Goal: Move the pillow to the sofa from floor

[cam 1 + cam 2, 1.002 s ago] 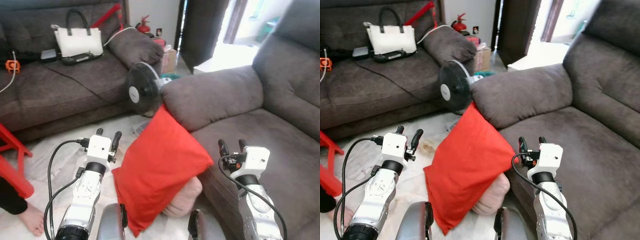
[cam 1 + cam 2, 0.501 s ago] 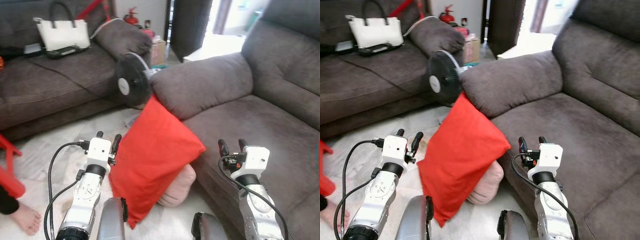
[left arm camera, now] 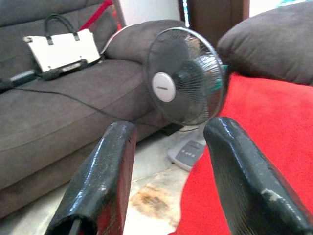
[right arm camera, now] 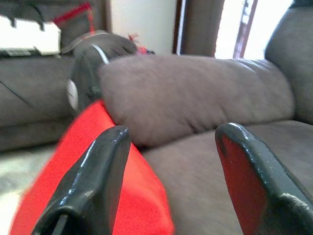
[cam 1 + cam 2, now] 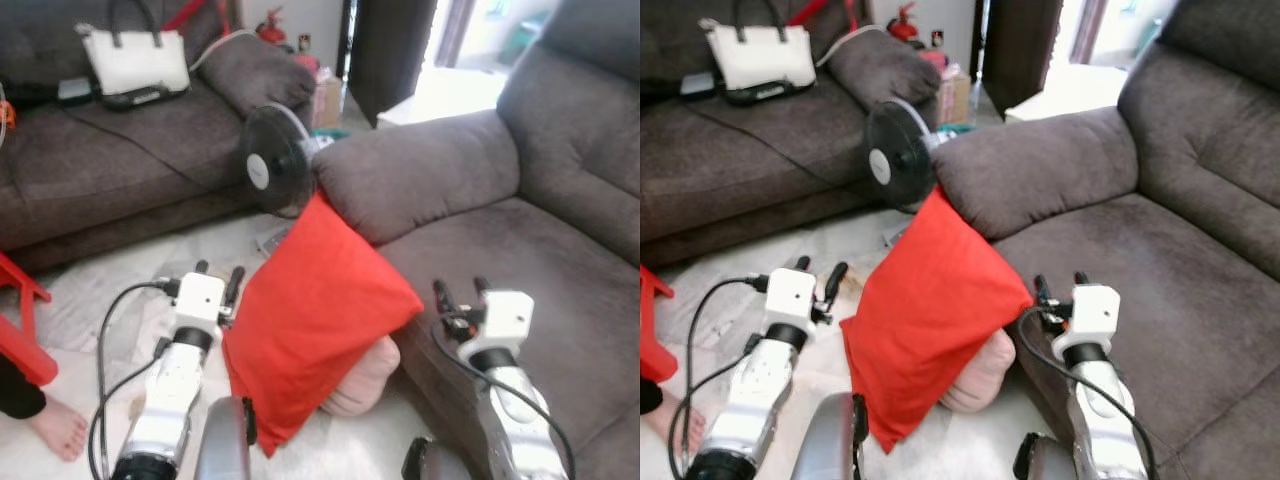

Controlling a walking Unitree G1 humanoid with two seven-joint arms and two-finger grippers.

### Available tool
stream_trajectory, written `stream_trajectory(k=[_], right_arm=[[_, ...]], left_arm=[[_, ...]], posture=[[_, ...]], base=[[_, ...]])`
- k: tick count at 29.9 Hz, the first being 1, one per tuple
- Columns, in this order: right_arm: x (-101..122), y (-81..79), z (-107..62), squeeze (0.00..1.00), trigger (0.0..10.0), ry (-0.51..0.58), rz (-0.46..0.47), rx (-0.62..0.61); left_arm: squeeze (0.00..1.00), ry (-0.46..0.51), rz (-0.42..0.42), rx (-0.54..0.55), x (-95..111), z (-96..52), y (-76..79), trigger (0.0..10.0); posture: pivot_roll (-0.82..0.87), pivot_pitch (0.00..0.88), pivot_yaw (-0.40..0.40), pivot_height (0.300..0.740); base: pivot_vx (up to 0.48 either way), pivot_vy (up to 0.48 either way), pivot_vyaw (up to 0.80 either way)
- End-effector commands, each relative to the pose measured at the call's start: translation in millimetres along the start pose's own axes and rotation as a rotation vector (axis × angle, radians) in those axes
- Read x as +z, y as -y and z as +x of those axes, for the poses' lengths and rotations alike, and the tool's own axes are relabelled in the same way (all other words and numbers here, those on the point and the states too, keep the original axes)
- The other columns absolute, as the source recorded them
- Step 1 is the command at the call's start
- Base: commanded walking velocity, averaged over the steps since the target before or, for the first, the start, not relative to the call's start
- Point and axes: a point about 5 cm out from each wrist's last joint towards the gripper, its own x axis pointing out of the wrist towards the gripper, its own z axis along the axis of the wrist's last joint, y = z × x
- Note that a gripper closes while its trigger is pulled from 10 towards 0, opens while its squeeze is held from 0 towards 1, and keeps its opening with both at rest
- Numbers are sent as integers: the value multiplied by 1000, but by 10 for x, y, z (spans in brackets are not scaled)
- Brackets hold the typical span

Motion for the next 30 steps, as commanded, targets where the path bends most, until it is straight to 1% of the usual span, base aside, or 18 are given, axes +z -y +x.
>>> stream_trajectory(k=[1, 12, 13, 14, 19, 22, 30], right_arm=[[-27, 78, -39, 0, 10000, -15, -5, -22], [1, 105, -36, 0, 10000, 10, 1, -40], [8, 107, -36, 0, 10000, 14, -5, -40], [19, 100, -32, 0, 10000, 15, -36, -27], [11, 66, -21, 0, 10000, 8, -39, -12], [8, 57, -19, 0, 10000, 10, -21, -9], [-19, 98, -29, 0, 10000, -12, -29, -12]], left_arm=[[0, 5, -7, -17, 27, 24, 58, 10000], [0, 7, -10, -17, 29, 26, 55, 10000], [0, 8, -10, -17, 29, 26, 55, 10000], [0, 8, -10, -16, 30, 26, 54, 10000], [0, 5, -10, -16, 26, 26, 56, 10000], [0, 6, -10, -16, 28, 26, 56, 10000], [0, 3, -6, -17, 23, 27, 53, 10000]], posture=[[76, 0, -66, 544], [74, 0, -67, 544], [74, 0, -67, 544], [74, 0, -67, 544], [74, 0, -68, 544], [75, 0, -68, 544], [75, 0, -68, 544]], base=[[0, 0, 0], [268, 0, 0], [281, 0, 0], [285, 0, 0], [280, 0, 680], [281, 0, 488], [284, 0, 0]])
